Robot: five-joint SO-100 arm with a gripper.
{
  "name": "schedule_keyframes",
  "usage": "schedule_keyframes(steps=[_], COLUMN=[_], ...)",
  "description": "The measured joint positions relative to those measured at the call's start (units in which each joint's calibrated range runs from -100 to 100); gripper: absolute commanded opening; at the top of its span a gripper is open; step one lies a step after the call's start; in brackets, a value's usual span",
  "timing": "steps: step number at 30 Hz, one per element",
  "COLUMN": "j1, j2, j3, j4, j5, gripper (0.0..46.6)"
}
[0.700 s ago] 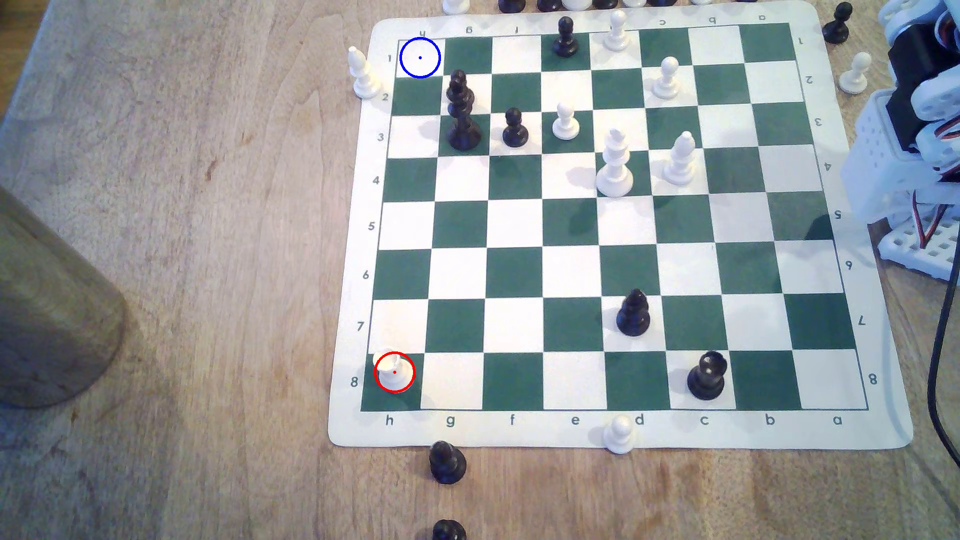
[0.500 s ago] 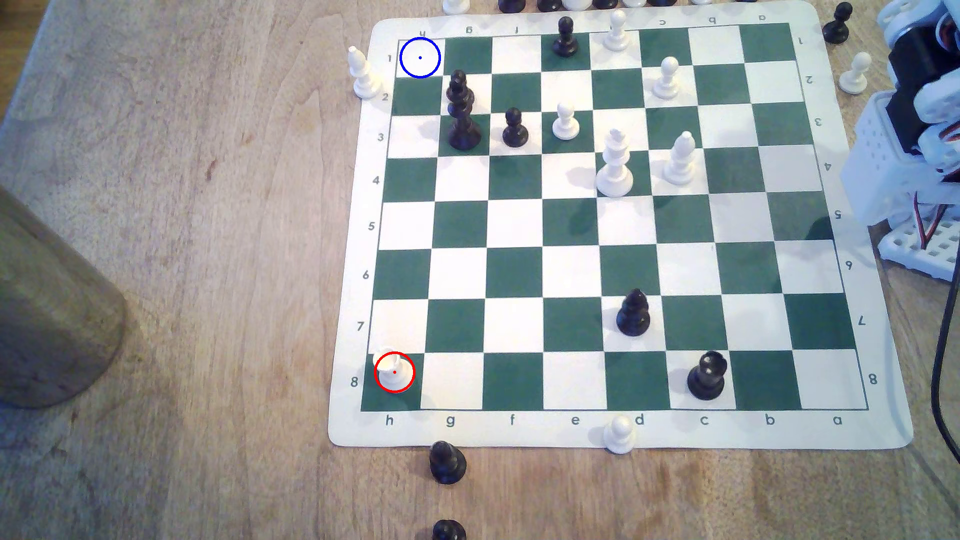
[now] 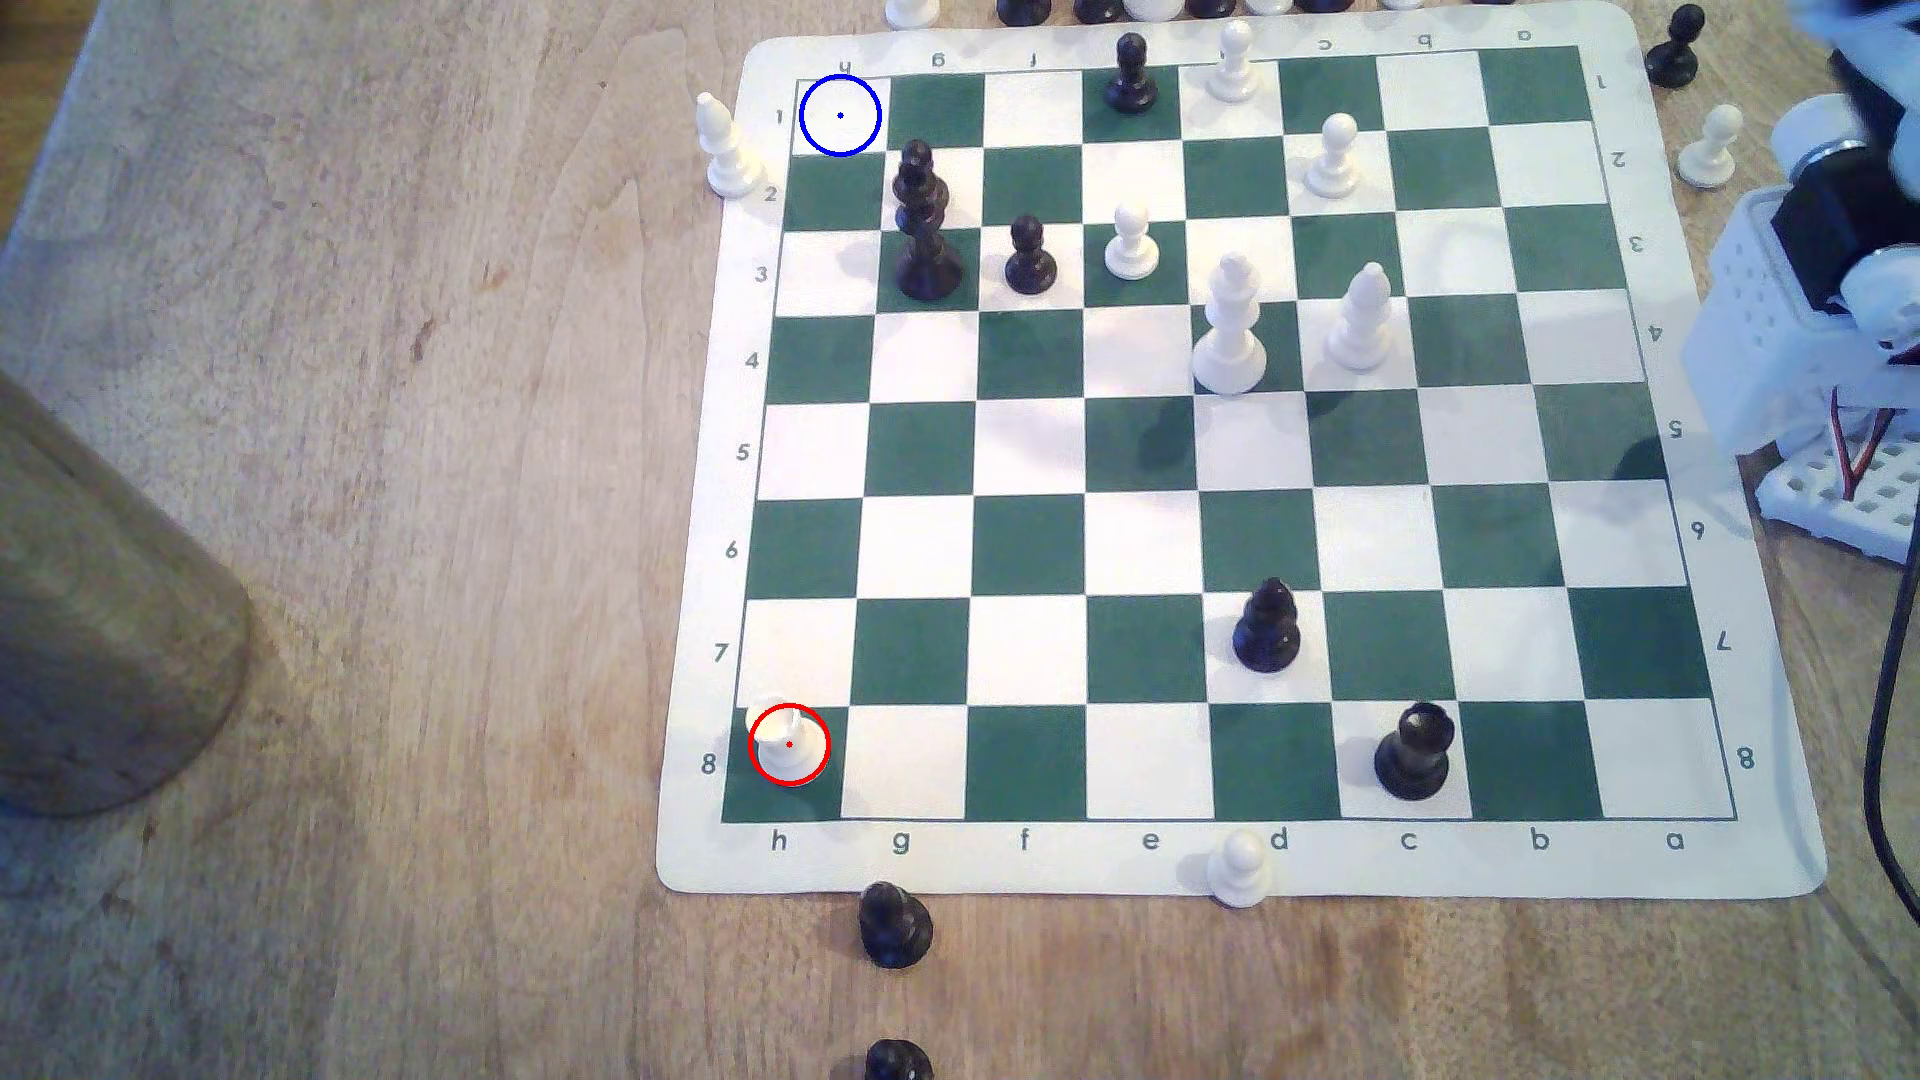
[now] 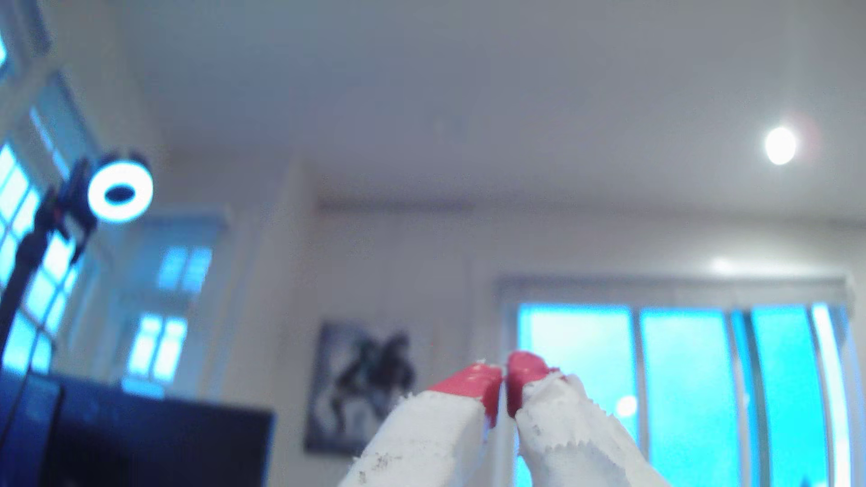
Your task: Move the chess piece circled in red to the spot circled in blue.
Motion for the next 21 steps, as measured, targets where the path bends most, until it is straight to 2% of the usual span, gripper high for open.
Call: schedule_keyframes(steps=[5, 9, 16, 19, 21], j1=[-0.7, -3.5, -5.8, -6.9, -7.2], j2=[7.5, 8.7, 12.6, 19.3, 22.5], j3=[-9.8, -13.9, -14.7, -15.0, -16.4], j4=[22.1, 36.5, 51.6, 51.7, 51.7], j5=[0.0, -0.1, -0.6, -7.9, -13.6], gripper=[0.2, 0.2, 0.2, 0.2, 1.0])
